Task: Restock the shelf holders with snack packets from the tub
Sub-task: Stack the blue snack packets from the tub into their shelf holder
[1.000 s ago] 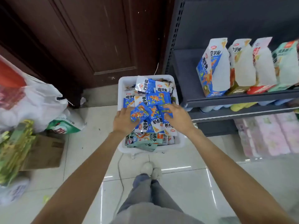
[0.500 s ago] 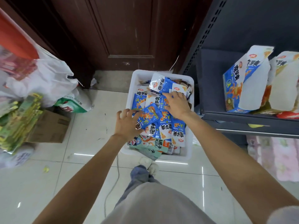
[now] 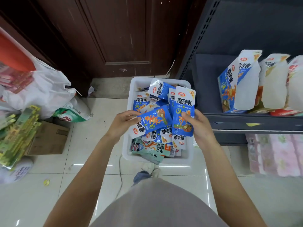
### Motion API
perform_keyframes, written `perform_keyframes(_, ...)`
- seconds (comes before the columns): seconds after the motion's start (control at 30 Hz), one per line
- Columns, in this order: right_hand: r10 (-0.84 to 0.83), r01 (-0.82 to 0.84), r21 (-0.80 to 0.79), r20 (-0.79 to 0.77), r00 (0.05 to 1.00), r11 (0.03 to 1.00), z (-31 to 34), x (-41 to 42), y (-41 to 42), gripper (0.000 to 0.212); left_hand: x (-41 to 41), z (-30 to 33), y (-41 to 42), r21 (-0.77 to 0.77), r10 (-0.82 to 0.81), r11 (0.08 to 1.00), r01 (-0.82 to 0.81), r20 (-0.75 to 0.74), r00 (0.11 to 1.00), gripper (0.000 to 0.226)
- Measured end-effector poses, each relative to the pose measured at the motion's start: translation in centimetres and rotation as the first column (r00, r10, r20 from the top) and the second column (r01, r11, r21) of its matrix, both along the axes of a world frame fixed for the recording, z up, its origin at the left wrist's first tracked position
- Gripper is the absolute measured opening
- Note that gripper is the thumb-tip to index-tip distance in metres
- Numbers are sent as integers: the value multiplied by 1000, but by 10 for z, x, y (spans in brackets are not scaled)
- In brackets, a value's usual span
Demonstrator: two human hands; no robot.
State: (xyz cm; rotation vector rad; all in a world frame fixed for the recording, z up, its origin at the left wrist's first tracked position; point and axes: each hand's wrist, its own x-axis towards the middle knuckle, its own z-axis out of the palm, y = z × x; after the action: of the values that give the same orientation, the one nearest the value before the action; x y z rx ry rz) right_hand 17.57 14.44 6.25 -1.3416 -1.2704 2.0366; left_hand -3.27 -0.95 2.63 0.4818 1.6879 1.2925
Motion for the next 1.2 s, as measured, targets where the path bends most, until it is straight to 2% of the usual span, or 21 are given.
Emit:
perform_keyframes(0.07, 12, -11, 50, -18, 1000, 999, 8, 2, -1, 22, 1, 11, 9, 0, -74, 997, 74, -31, 997, 21)
perform_keyframes(0.23, 140, -148, 324, 48, 989, 934, 35, 13, 6, 18, 19, 44, 39, 23, -328, 943, 331, -101, 939, 19)
perform_keyframes(0.33, 193, -195, 344, 41, 980, 919, 44, 31, 15, 16, 38, 60, 65, 28, -394, 915, 402, -151, 907, 18)
perform_keyframes(0.4, 221, -227, 304, 54, 974, 925, 44, 47, 22, 16, 55, 69, 86, 25, -373, 924, 382, -172, 912, 21)
perform_keyframes(0.47, 172, -174, 263, 30, 985, 949, 42, 66, 32, 20, 74, 78, 106, 85, -326, 939, 335, -100, 940, 24)
perform_keyframes(0.57, -86, 100, 207, -75, 993, 973, 40, 97, 50, 24, 104, 84, 132, 221, -278, 948, 230, 214, 937, 37)
perform_keyframes(0.63, -211, 232, 136, -155, 965, 963, 39, 120, 65, 22, 133, 84, 150, 248, -265, 948, 199, 270, 926, 33)
perform_keyframes(0.77, -246, 263, 68, -197, 949, 962, 40, 164, 99, 22, 206, 78, 184, 199, -107, 976, 84, 112, 988, 20)
perform_keyframes(0.9, -265, 284, 110, -161, 951, 953, 52, 202, 139, 11, 227, 92, 219, 234, 65, 972, -38, -107, 992, 15)
perform_keyframes(1.0, -176, 211, 296, -139, 975, 932, 70, 220, 176, 8, 210, 107, 251, 219, 117, 975, -42, -339, 934, 20)
perform_keyframes(1.07, -118, 173, 424, -154, 981, 889, 84, 219, 199, 18, 197, 113, 273, 150, 83, 989, -10, -492, 866, 18)
perform_keyframes(1.13, -77, 163, 515, -185, 980, 842, 98, 210, 218, 35, 186, 115, 292, 80, 37, 997, 12, -581, 813, 15)
perform_keyframes(1.2, -40, 139, 587, -179, 983, 797, 108, 197, 234, 42, 178, 111, 306, 51, 28, 999, 5, -630, 776, 12)
